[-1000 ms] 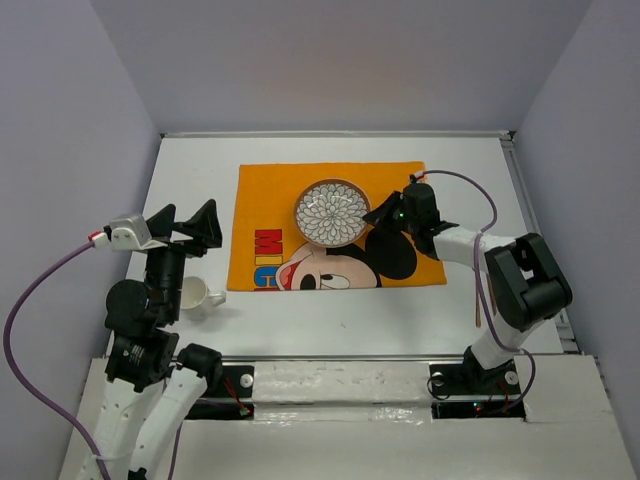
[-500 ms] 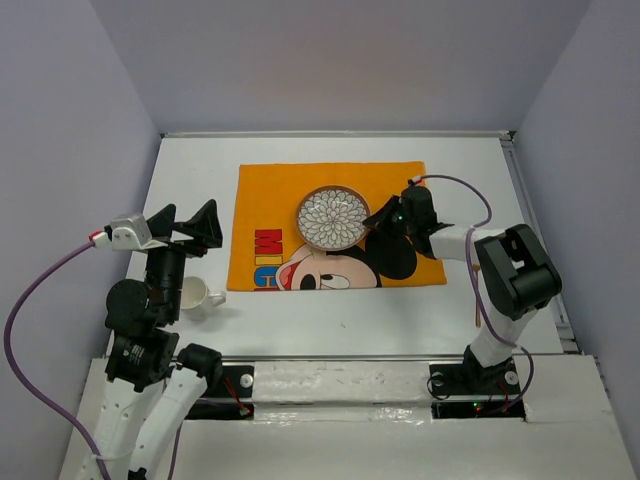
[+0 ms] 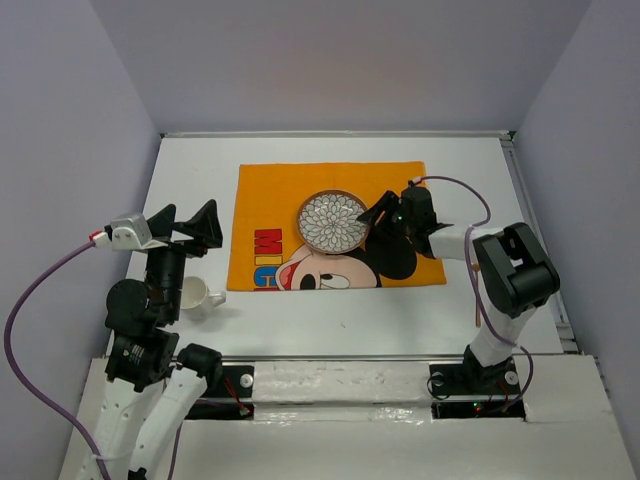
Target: Set the dinner table for one person
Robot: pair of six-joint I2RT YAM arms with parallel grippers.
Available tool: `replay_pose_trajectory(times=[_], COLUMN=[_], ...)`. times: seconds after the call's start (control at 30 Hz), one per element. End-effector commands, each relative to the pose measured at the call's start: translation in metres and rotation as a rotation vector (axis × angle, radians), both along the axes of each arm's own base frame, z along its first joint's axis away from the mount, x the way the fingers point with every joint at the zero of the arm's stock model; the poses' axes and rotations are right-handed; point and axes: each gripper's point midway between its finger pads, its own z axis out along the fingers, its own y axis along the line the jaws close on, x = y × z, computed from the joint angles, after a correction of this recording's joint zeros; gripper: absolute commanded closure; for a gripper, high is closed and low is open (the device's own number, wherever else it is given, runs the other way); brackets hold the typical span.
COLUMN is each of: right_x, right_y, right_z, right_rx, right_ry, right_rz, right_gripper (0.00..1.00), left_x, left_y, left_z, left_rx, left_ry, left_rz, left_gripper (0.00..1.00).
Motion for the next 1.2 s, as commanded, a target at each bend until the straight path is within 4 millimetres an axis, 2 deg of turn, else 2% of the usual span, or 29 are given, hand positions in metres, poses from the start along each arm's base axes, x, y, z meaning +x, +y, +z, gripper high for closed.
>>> replay_pose_trajectory(times=[0.0, 0.03, 0.13, 0.17, 0.23, 0.27, 0.33, 0.37, 0.47, 0.5, 0.57, 0.6, 0.63, 0.7, 0.73, 0.77, 0.83, 0.87, 0.9, 0.93, 0.97, 1.0, 1.03, 1.07, 1.1, 1.13, 1.17], right_x=[0.010, 0.009, 0.001, -0.003, -0.013, -0.019, -0.027, -0.034, -0.052, -0.056, -0.076, -0.079, -0.095, -0.109, -0.107, -0.125, -0.129, -0.134, -0.148, -0.150, -0.153, -0.162, -0.164, -0.164, -0.168, -0.166, -0.172], right_y=[-0.009, -0.012, -0.021, -0.025, -0.030, -0.033, -0.035, -0.033, -0.017, -0.009, 0.027, 0.044, 0.076, 0.111, 0.134, 0.159, 0.196, 0.209, 0.226, 0.241, 0.251, 0.266, 0.274, 0.286, 0.297, 0.302, 0.310], right_z=[0.040, 0.052, 0.059, 0.072, 0.074, 0.088, 0.099, 0.114, 0.133, 0.146, 0.159, 0.178, 0.173, 0.178, 0.178, 0.176, 0.169, 0.166, 0.164, 0.176, 0.174, 0.153, 0.150, 0.160, 0.140, 0.136, 0.133], right_rx=[-0.027, -0.033, -0.096, -0.116, -0.142, -0.148, -0.159, -0.165, -0.157, -0.151, -0.139, -0.140, -0.133, -0.136, -0.136, -0.134, -0.138, -0.140, -0.150, -0.141, -0.148, -0.180, -0.187, -0.181, -0.207, -0.214, -0.210], right_ry=[-0.121, -0.147, -0.168, -0.205, -0.208, -0.245, -0.276, -0.323, -0.383, -0.421, -0.475, -0.533, -0.534, -0.578, -0.589, -0.611, -0.621, -0.631, -0.651, -0.686, -0.696, -0.682, -0.687, -0.714, -0.699, -0.694, -0.691], right_rz=[-0.026, -0.027, -0.018, -0.012, 0.000, 0.012, 0.028, 0.052, 0.140, 0.167, 0.281, 0.327, 0.419, 0.527, 0.570, 0.651, 0.723, 0.756, 0.806, 0.820, 0.841, 0.890, 0.906, 0.911, 0.946, 0.951, 0.973], right_gripper=[0.32, 0.29, 0.26, 0.25, 0.22, 0.21, 0.17, 0.16, 0.13, 0.13, 0.13, 0.13, 0.13, 0.13, 0.13, 0.13, 0.13, 0.13, 0.13, 0.12, 0.12, 0.12, 0.12, 0.12, 0.12, 0.12, 0.12], left_x=[0.001, 0.001, 0.000, -0.002, -0.004, -0.006, -0.007, -0.007, -0.006, -0.006, -0.006, -0.007, -0.007, -0.009, -0.009, -0.009, -0.009, -0.008, -0.008, -0.007, -0.007, -0.008, -0.007, -0.008, -0.010, -0.011, -0.013], left_y=[0.000, 0.000, 0.001, 0.001, 0.002, 0.002, 0.003, 0.003, 0.003, 0.002, 0.004, 0.005, 0.008, 0.013, 0.019, 0.020, 0.025, 0.027, 0.027, 0.030, 0.031, 0.032, 0.033, 0.035, 0.041, 0.044, 0.049], left_z=[0.004, 0.004, 0.005, 0.006, 0.008, 0.009, 0.010, 0.010, 0.010, 0.010, 0.010, 0.011, 0.011, 0.012, 0.012, 0.011, 0.010, 0.009, 0.009, 0.008, 0.009, 0.009, 0.010, 0.009, 0.010, 0.010, 0.012], left_rx=[0.010, 0.009, 0.008, 0.007, 0.004, 0.001, 0.002, 0.000, 0.001, 0.000, -0.001, -0.002, -0.008, -0.017, -0.024, -0.025, -0.031, -0.031, -0.031, -0.034, -0.035, -0.037, -0.035, -0.034, -0.044, -0.048, -0.054], left_ry=[-0.025, -0.025, -0.028, -0.033, -0.043, -0.048, -0.051, -0.053, -0.050, -0.050, -0.049, -0.052, -0.050, -0.057, -0.056, -0.054, -0.049, -0.046, -0.042, -0.039, -0.040, -0.041, -0.041, -0.040, -0.041, -0.042, -0.048], left_rz=[0.002, 0.003, 0.005, 0.002, 0.002, 0.004, 0.004, 0.004, 0.004, 0.002, 0.010, 0.015, 0.031, 0.053, 0.079, 0.089, 0.113, 0.122, 0.127, 0.143, 0.146, 0.150, 0.155, 0.167, 0.194, 0.211, 0.230], left_gripper=[0.01, 0.01, 0.01, 0.01, 0.01, 0.01, 0.01, 0.01, 0.01, 0.01, 0.01, 0.01, 0.01, 0.01, 0.01, 0.01, 0.01, 0.01, 0.01, 0.01, 0.01, 0.01, 0.01, 0.01, 0.01, 0.01, 0.01])
